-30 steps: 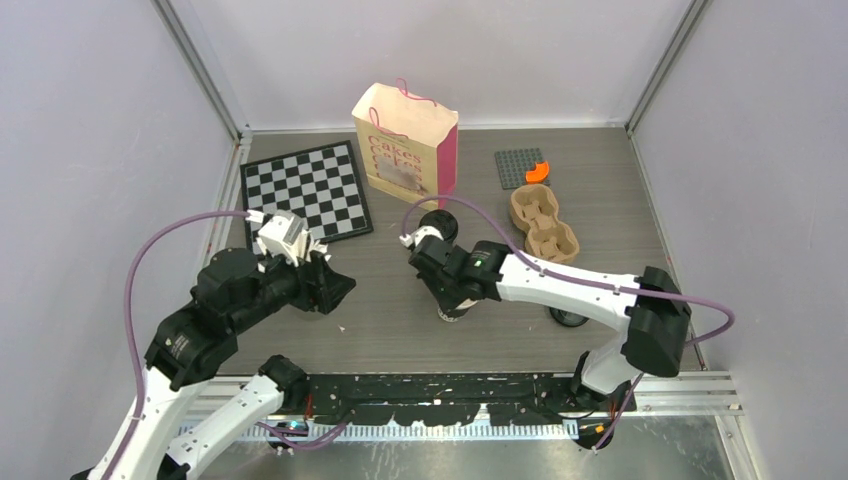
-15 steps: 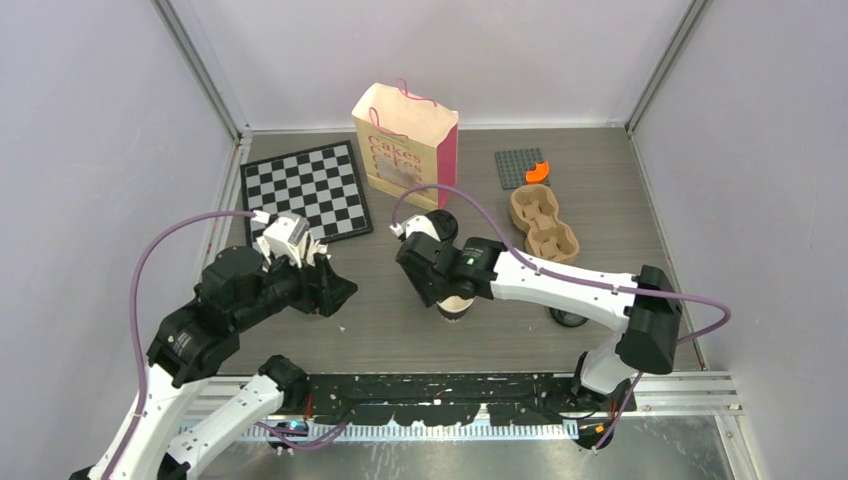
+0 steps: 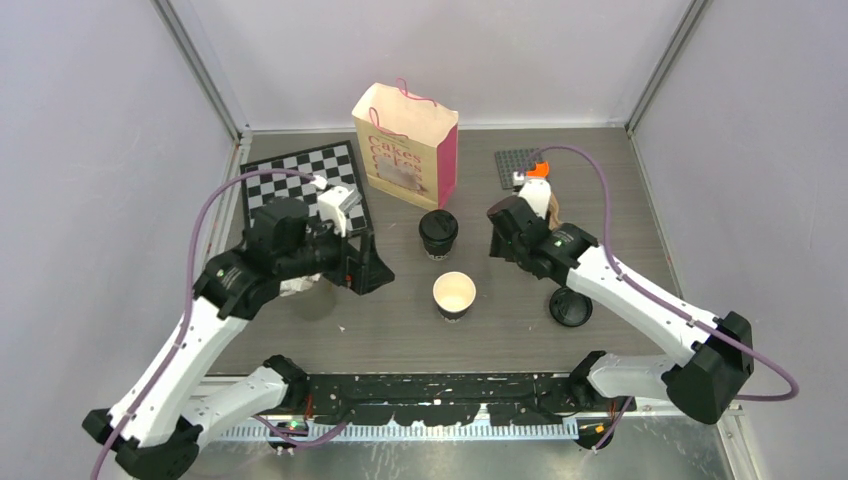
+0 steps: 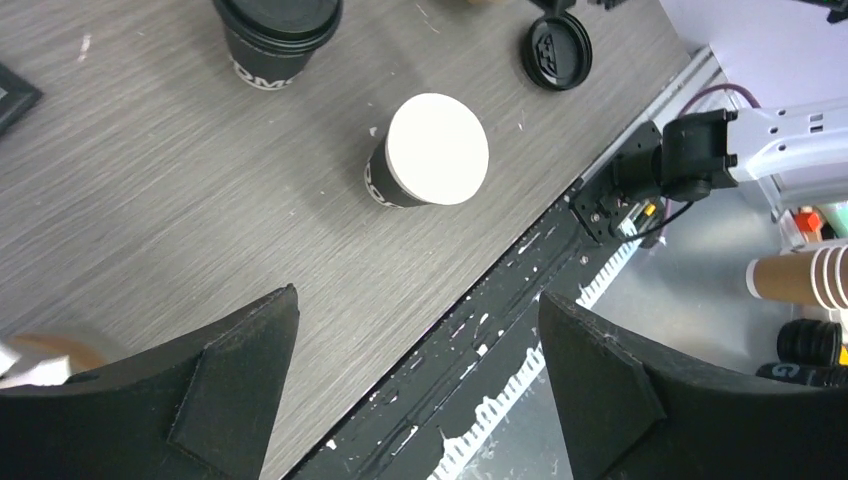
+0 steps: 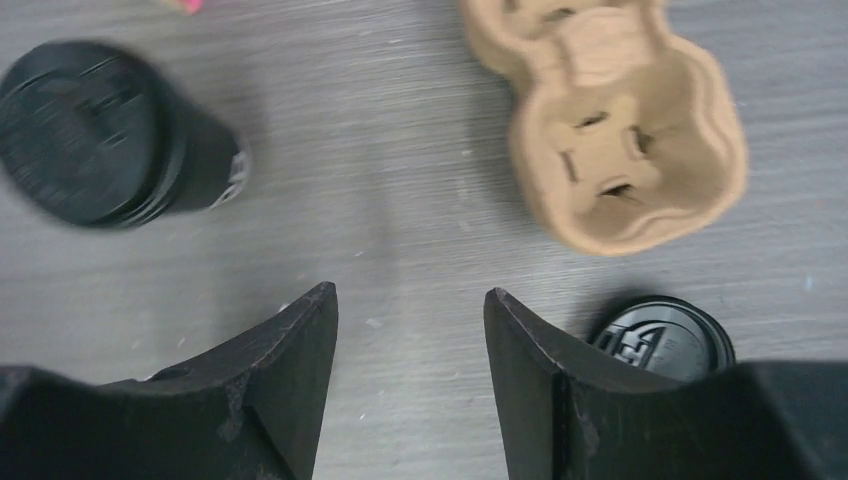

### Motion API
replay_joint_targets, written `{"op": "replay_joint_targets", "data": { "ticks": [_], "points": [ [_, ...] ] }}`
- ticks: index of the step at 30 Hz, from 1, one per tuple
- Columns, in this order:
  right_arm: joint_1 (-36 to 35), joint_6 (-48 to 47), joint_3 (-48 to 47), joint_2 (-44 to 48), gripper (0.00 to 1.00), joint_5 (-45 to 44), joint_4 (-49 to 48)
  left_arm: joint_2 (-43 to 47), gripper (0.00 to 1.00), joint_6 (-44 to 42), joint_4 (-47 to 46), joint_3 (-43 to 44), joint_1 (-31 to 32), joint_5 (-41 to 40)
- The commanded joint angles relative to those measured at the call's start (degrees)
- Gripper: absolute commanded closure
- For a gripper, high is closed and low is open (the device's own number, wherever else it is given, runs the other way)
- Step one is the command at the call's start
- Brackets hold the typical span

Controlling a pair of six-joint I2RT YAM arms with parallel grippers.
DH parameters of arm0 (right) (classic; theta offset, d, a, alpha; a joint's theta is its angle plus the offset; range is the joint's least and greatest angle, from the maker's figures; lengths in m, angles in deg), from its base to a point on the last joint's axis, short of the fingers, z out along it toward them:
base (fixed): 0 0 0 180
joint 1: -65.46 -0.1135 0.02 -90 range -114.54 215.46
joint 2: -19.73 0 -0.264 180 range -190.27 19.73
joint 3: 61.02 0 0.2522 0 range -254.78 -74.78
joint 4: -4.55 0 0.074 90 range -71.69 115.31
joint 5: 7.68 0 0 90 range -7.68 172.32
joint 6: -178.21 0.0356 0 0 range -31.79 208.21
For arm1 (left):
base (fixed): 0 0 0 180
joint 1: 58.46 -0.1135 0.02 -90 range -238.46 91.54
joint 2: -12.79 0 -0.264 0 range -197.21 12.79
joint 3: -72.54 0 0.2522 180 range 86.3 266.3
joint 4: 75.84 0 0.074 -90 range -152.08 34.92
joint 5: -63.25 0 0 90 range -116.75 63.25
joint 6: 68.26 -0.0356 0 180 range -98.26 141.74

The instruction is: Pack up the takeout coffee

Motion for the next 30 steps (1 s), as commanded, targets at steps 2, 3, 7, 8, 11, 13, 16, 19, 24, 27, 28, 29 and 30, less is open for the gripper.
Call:
{"op": "replay_joint_targets", "data": {
  "ticks": [2,3,7,8,11,13,16,19,24,27,28,29,30],
  "points": [
    [6.75,7.27,5.57,3.03,0.43,-4.50,-3.26,-4.21,0.02,-1.99,-6.03,0.38,0.21,7.48],
    [7.33,8.81,6.74,3.45,0.45,-5.66,-2.81,-4.99,0.00,-2.36,-6.59,0.23,0.26,8.36],
    [9.71,16.08,11.45,4.93,0.46,-9.51,0.10,-8.94,0.00,-4.45,-8.41,0.45,0.21,10.65],
    [10.36,17.38,12.73,5.24,0.46,-9.52,0.35,-10.15,0.00,-5.26,-8.61,0.85,0.27,11.54],
    [11.65,19.96,16.64,6.33,0.48,-10.01,1.09,-12.67,0.00,-8.30,-8.45,1.54,0.24,12.57],
    [12.01,20.70,19.41,7.60,0.52,-10.03,1.27,-13.34,0.00,-9.75,-7.80,1.07,0.28,10.66],
    [12.13,22.19,22.67,10.78,0.55,-10.22,2.58,-13.75,0.00,-11.34,-6.17,0.17,0.20,7.71],
    [12.31,22.94,24.82,14.32,0.55,-11.54,4.24,-13.43,0.00,-12.65,-4.87,-0.16,0.23,6.38],
    [13.26,23.12,26.16,17.53,0.60,-14.14,5.27,-10.88,0.00,-12.78,-7.50,-3.22,0.21,1.22],
    [14.38,23.96,26.13,17.62,0.61,-15.46,5.30,-10.20,0.00,-13.20,-7.07,-3.56,0.18,-0.02],
    [14.87,24.21,26.14,17.39,0.61,-15.54,5.26,-9.89,0.00,-13.12,-7.53,-4.05,0.15,0.14],
    [15.31,24.60,26.03,17.20,0.61,-15.64,5.28,-9.60,0.00,-13.07,-7.94,-4.40,0.16,0.23],
    [15.66,25.17,26.23,17.00,0.60,-15.98,5.27,-9.56,0.00,-13.09,-8.07,-4.51,0.15,0.24]
  ]
}}
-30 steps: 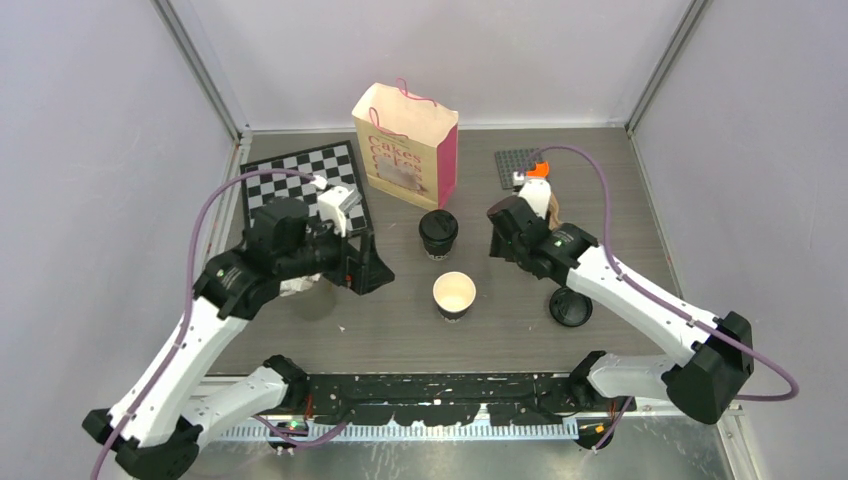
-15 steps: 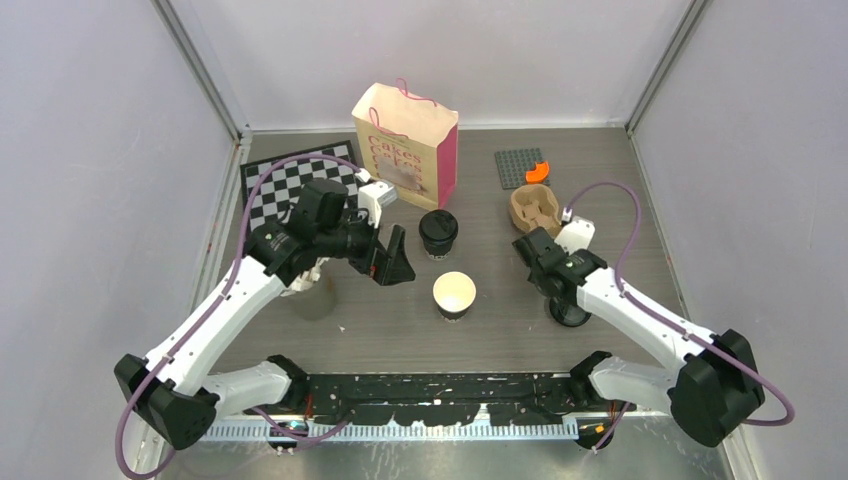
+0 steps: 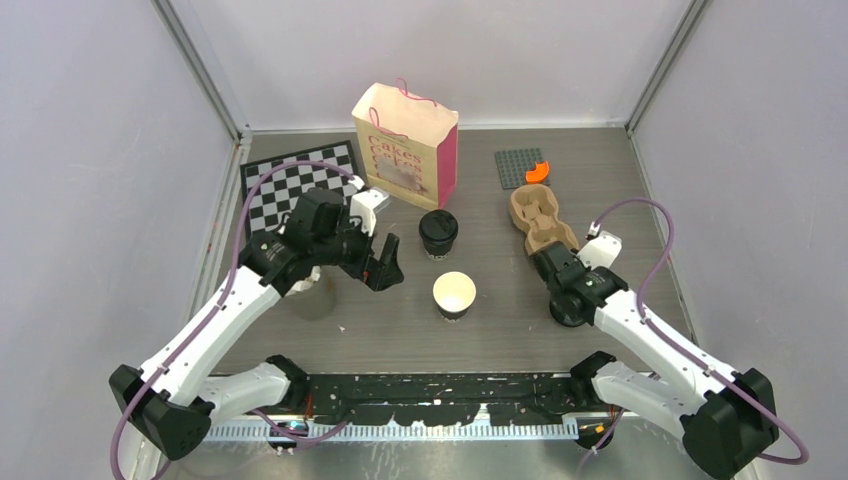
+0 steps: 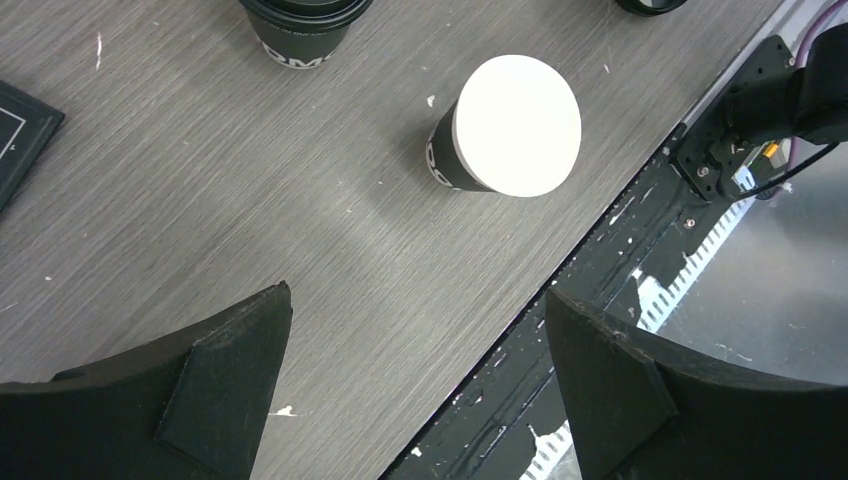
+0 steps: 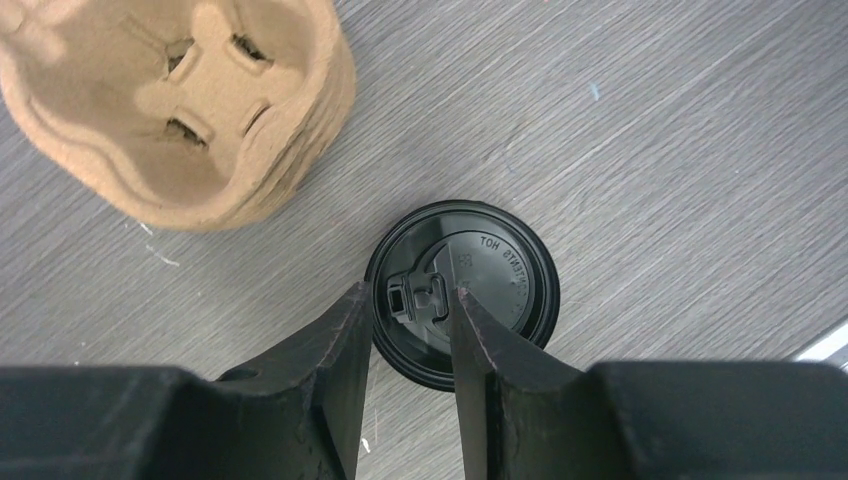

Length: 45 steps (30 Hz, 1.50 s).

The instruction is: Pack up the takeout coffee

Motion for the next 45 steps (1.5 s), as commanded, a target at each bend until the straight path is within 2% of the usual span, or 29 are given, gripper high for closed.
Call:
{"op": "replay_joint_targets", "data": {
  "ticks": [1,14,31,45],
  "points": [
    [1.69,4.59,0.42,-0.10,0.60,-5.04,-0.17,2.00,0.00,-1.15,-2.27,-0.78,0.19,-1.58],
    [3.61,9.69,3.28,-5.02,0.61,-4.53,-5.33,2.21,0.00,-0.44,-2.69,-1.87,0.17,-0.77],
    [3.62,9.85,8.88,-2.35,0.71,8.10,-11.85,1.81,0.00,-0.41,-1.86,-2.18,0.20,-1.86],
    [3.57,1.30,7.96,-0.92,0.67,11.74,-11.52,1.86,0.00,-0.67,-1.75,-2.11,0.21,-2.19]
  ]
}}
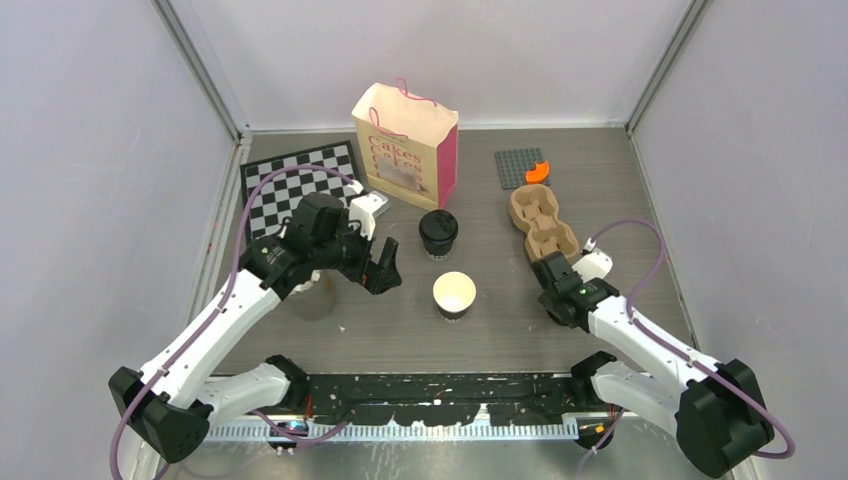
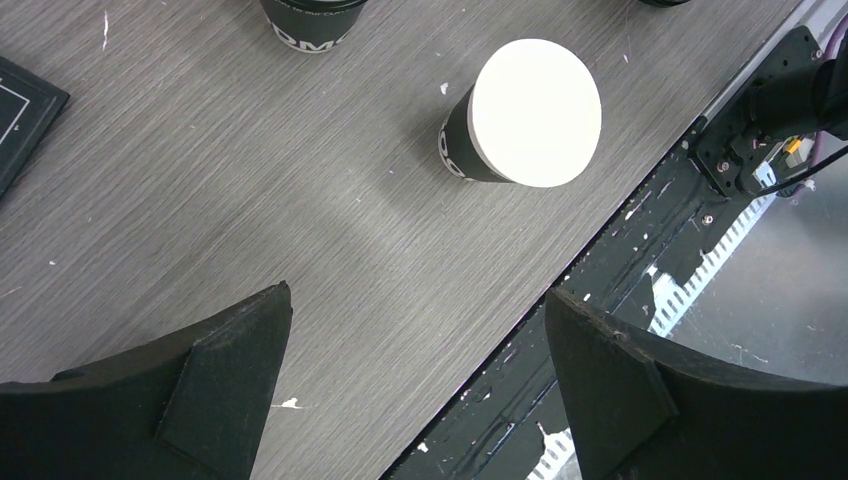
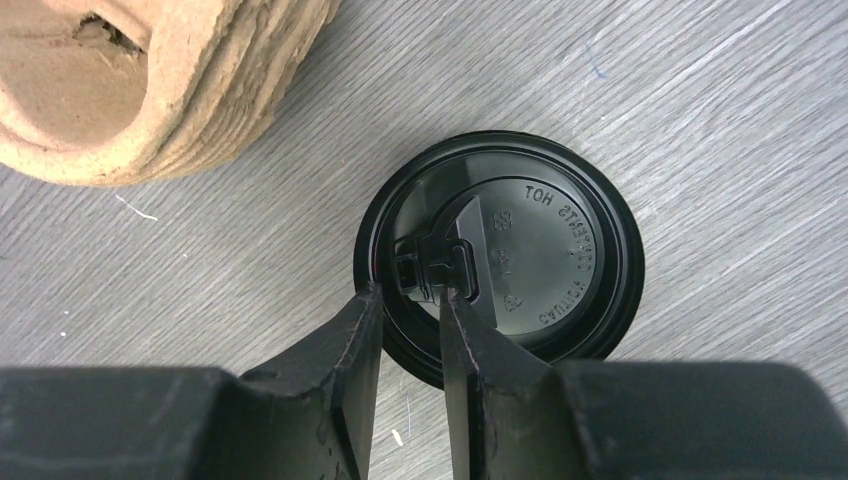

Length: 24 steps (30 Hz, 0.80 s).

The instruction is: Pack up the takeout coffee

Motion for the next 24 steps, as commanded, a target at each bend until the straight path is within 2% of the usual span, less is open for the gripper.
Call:
{"op": "replay_joint_targets", "data": {
  "ticks": [1,13,16,24],
  "points": [
    [0.02,-3.30,-1.53,0.69,0.67,0.77,0.01,0.54,0.00,-0.32,-1.30,0.36,0.21,-0.57],
    [-1.75,-6.54,-6.22,2.37,0.71,0.24,4.63,0.64,0.00,-0.32,-1.25,0.17,0.13,-0.24],
    [-2.44,-8.09,-6.00,2.22,0.71,1.64,3.06,0.75,0.00,-0.40,-1.29,0.14,0.15,-0.53],
    [-2.51,-9.63,-6.16,-5.37,0.72,3.64,0.35,1.41,0.00,-0.84,-1.14,-0.05,0.13,-1.18]
  ]
}}
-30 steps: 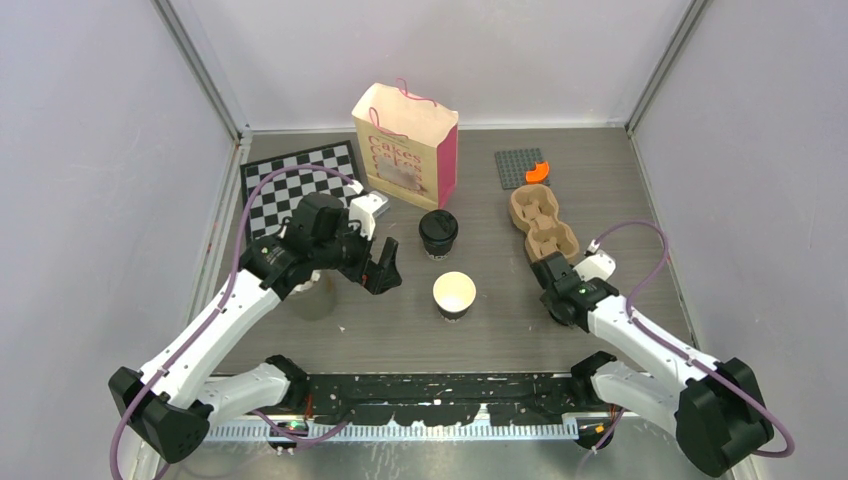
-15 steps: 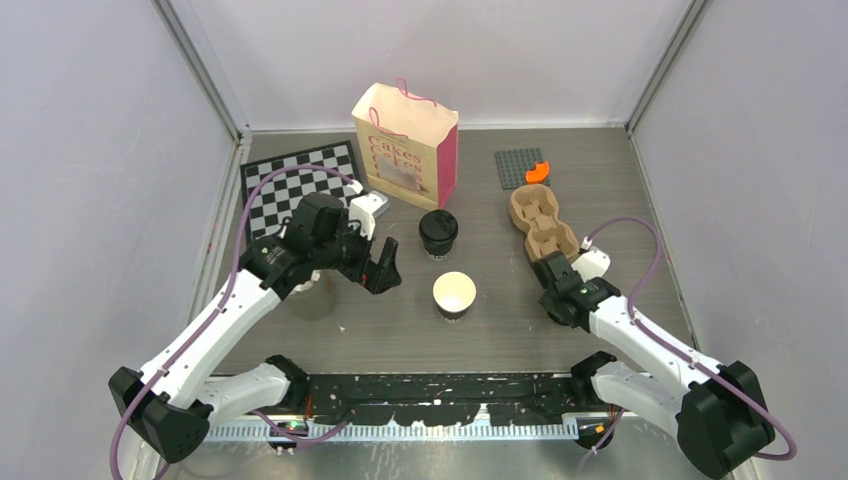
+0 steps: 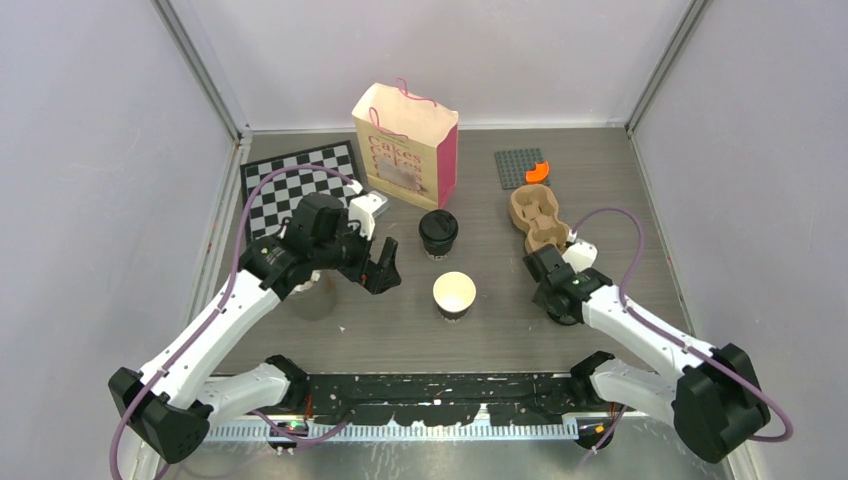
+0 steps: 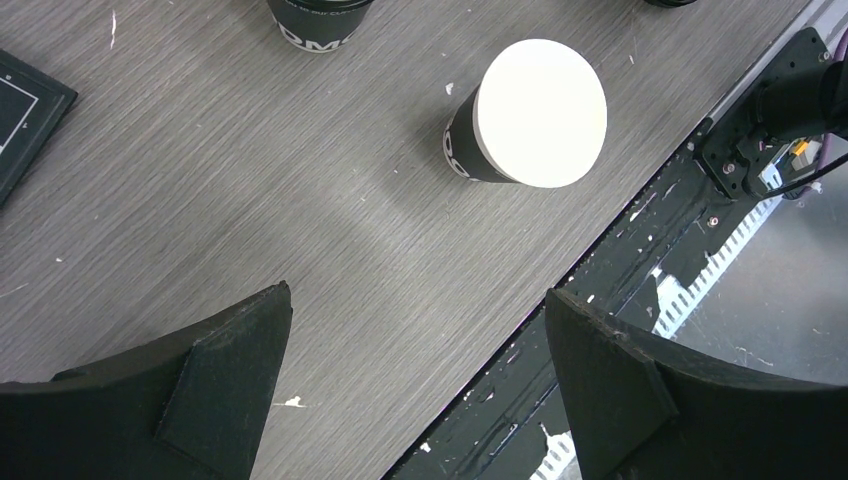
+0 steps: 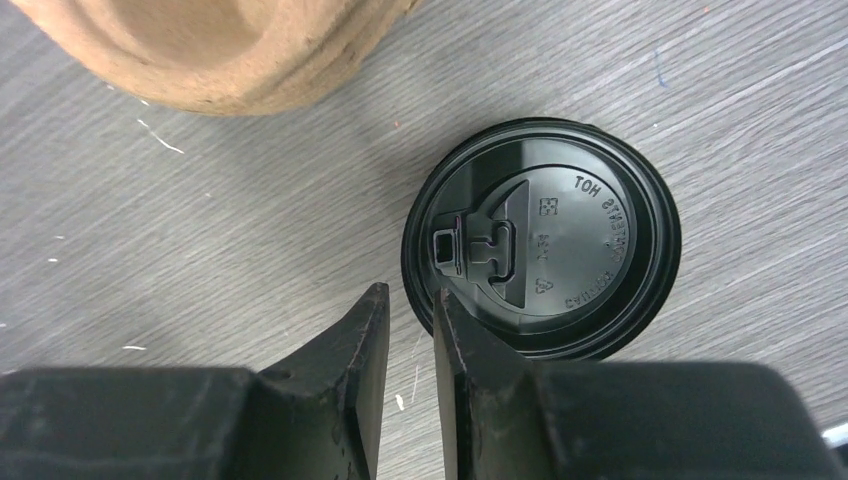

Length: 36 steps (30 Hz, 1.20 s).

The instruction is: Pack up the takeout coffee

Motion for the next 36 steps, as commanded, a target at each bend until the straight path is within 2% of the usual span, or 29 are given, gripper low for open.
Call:
{"op": "replay_joint_targets", "data": {
  "ticks": [1,4,10,29,36],
  "points": [
    [-0.26,-1.25,-1.80,-3.26,0.73,-0.01,-1.60,1.37,0.00,-0.79,-1.19,-0.07,0.18,-0.64],
    [-0.25,-1.54,-1.69,-3.95,0.77,-0.45,-1.84,1.20,0.00,-0.71,-1.26,-0.05,0.19,-0.66],
    [-0.24,-2.05,-2.09,-4.57,0.99,-0.62,-1.97,0.86,0.00,-0.61,-1.09,0.10,0.16,-0.51],
    [-0.47,-4.74,-7.67,-1.60,1.00,-11.62,3.69,0.77,0.00,-0.65,-1.21,-0.19,0.21,-0.25],
    [-0.47,-6.85,-10.57,5.49,1.00,-13.77,8.43,0.46,0.00,-0.59,-0.92,0.23,0.13,-1.29]
  ]
}}
